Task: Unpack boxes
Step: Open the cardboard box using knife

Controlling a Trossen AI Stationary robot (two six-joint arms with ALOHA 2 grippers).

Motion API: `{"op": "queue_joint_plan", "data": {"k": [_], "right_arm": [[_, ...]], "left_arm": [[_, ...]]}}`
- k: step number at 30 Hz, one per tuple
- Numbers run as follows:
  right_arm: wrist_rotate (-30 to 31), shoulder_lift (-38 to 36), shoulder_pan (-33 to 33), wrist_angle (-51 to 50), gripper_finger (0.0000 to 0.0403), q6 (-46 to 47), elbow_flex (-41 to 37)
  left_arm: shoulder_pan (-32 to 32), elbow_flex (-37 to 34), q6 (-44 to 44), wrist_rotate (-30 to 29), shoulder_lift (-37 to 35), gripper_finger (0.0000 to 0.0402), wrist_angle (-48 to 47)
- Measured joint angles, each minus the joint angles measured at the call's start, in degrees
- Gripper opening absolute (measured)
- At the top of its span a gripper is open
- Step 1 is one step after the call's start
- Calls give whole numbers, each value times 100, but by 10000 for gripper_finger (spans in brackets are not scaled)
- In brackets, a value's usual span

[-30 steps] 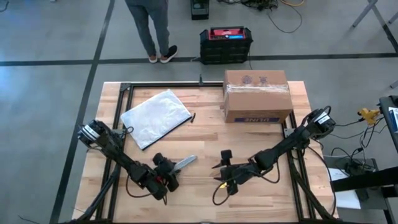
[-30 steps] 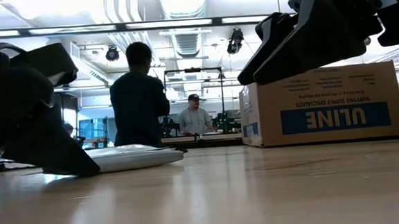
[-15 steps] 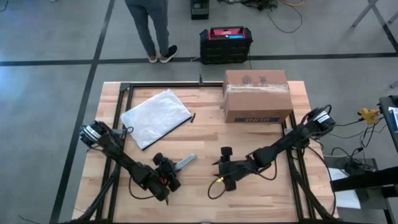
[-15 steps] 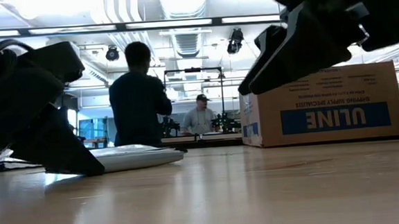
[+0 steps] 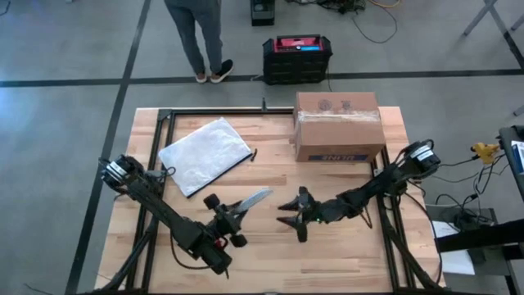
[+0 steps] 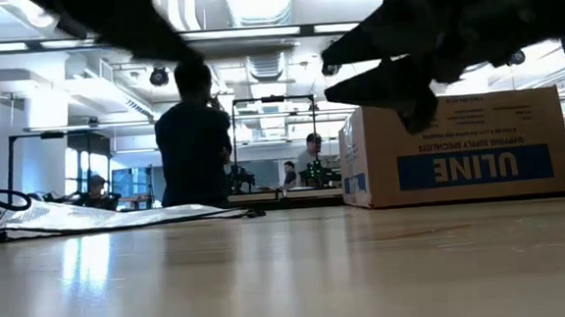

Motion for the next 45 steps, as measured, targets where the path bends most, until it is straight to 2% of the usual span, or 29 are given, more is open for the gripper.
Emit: {"op": "queue_joint_plan", "data": {"k": [4,11,18,26,31,36,45], "right_arm": [[-6,208,-56,749,192,-38,193],[4,178,-161,750,192,-567,765],[-1,8,-195,754,184,-1417,1199],[1,-119,-370,475,166,-587,1474],[-25,-117,-453,221,162,-584,1690],[-60,-119,-462,161,168,-988,1997],[-151,-89,-494,-761,166,-965,2470]], "left_arm": [[127,384,994,-308,-1,119,116],[248,749,2150,-715,-1,119,198],[242,1061,2738,-1103,-3,119,222],[241,1296,3297,-1449,-10,119,247],[242,1414,3433,-1496,-10,119,276],[240,1414,3426,-1492,-10,119,394],[247,1414,3808,-1428,-12,119,922]]}}
